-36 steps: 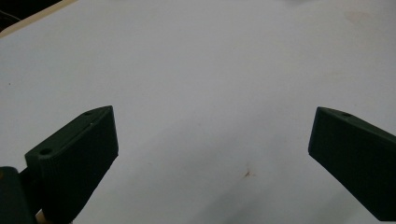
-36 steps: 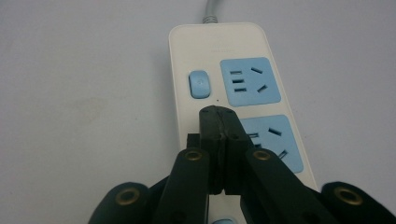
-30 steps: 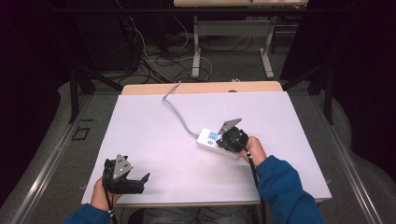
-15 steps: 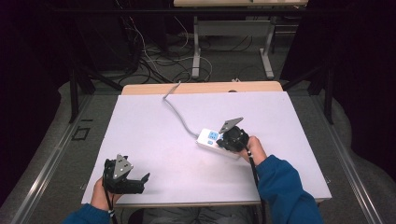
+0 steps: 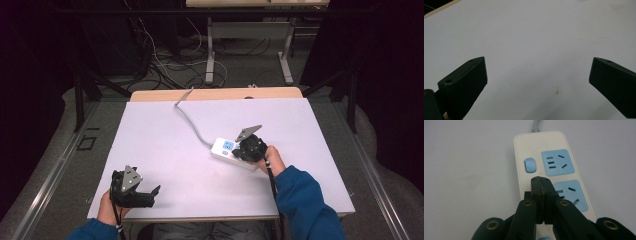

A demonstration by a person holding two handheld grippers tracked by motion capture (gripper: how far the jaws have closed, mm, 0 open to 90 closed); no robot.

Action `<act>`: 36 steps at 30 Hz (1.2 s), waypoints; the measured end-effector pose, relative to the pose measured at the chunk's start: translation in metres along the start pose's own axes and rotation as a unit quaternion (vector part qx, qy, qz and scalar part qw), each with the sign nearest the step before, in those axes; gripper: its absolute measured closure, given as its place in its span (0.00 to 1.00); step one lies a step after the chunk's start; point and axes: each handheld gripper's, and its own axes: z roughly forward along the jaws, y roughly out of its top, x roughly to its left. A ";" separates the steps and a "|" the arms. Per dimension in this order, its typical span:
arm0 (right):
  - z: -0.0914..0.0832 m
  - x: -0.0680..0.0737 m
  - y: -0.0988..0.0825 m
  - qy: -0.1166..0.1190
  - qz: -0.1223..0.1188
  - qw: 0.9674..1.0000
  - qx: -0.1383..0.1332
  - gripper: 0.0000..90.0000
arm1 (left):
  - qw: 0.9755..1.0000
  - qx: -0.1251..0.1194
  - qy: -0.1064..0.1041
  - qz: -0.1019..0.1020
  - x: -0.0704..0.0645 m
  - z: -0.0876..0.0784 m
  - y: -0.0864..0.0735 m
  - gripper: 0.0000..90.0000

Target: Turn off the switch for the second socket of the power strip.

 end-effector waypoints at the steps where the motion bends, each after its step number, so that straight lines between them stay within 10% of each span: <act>1: 0.000 0.000 0.000 0.000 0.000 1.000 0.000 1.00 | 1.000 0.000 0.000 0.000 0.000 0.000 0.000 0.02; 36: 0.002 0.002 0.000 -0.012 0.008 1.000 -0.001 1.00 | 1.000 0.000 0.002 0.000 0.000 0.000 0.000 0.02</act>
